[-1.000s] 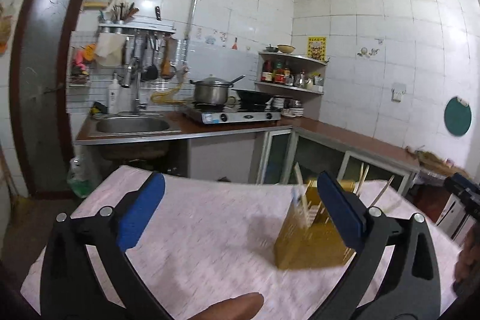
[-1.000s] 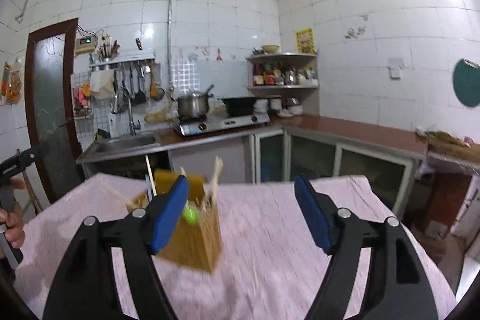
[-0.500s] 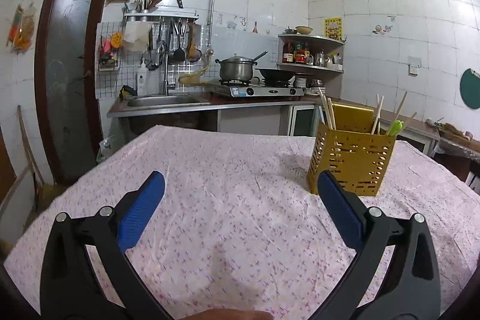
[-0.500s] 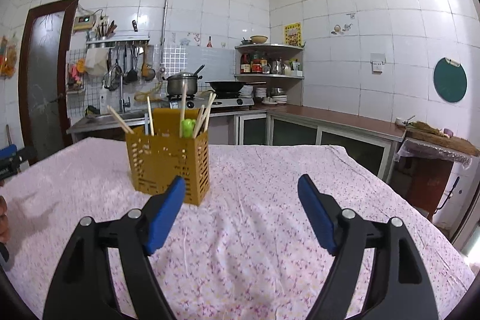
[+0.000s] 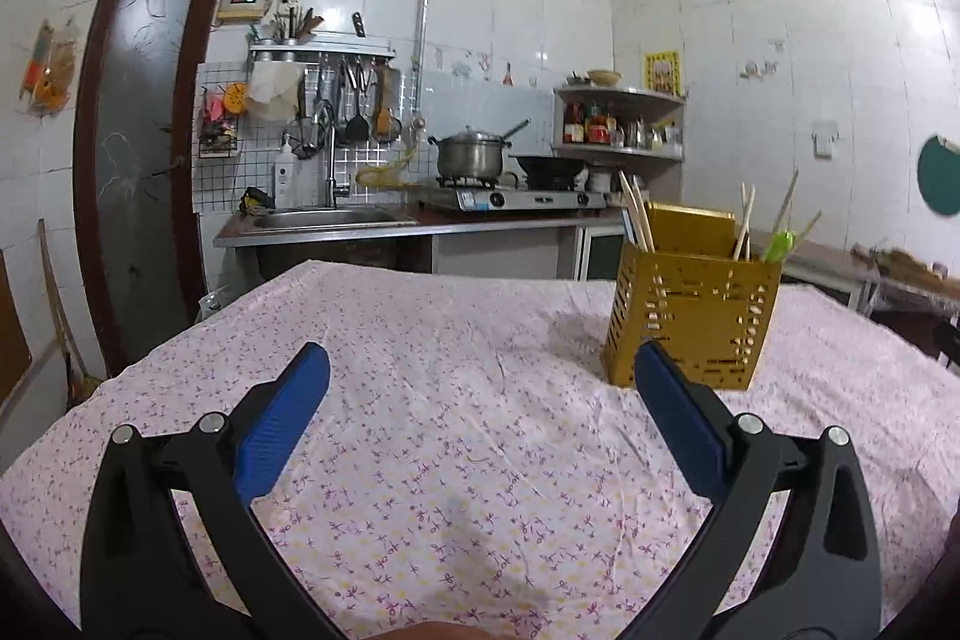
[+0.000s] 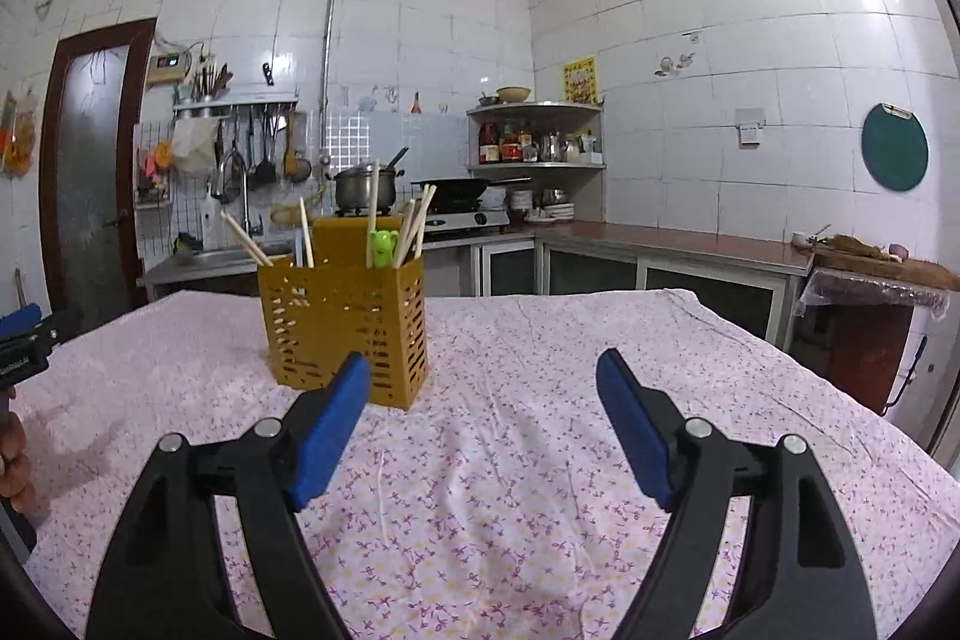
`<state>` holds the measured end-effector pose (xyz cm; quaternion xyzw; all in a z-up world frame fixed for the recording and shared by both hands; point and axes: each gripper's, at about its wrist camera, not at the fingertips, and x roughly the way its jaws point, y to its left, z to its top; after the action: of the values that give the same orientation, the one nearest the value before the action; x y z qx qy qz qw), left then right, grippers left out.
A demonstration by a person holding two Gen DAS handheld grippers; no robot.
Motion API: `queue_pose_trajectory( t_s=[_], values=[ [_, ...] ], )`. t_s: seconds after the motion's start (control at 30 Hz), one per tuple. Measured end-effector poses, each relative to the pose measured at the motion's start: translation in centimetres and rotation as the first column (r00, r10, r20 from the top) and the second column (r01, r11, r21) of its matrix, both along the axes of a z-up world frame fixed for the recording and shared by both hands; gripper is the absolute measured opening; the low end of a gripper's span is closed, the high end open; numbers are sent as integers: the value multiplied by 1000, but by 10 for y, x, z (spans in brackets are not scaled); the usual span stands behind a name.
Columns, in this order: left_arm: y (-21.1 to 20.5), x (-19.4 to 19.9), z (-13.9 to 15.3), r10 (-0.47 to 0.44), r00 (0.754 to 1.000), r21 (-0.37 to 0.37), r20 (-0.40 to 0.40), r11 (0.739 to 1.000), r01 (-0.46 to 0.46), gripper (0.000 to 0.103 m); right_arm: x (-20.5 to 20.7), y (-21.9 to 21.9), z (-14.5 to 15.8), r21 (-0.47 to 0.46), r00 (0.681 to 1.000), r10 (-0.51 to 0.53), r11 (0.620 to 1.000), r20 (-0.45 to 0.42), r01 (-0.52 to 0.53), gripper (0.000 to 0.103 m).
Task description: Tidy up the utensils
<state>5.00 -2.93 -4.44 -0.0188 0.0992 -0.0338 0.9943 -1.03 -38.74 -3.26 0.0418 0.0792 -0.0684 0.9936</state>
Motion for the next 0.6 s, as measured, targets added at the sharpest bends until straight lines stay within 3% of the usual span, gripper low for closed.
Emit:
queue_pose_trajectory(
  t_s=[0.23,0.4,0.6],
  values=[
    [11,3,-2,19,1000,-42,-18,999,-20,98,5,7,-2,-34,999,12,999,-40,-14,77],
    [5,6,-1,13,1000,8,-11,1000,-13,98,7,3,-2,-5,999,8,1000,-45,-8,77],
    [10,7,-2,9,1000,-11,-19,1000,-9,98,6,5,-3,-11,999,5,1000,-48,-6,77]
  ],
)
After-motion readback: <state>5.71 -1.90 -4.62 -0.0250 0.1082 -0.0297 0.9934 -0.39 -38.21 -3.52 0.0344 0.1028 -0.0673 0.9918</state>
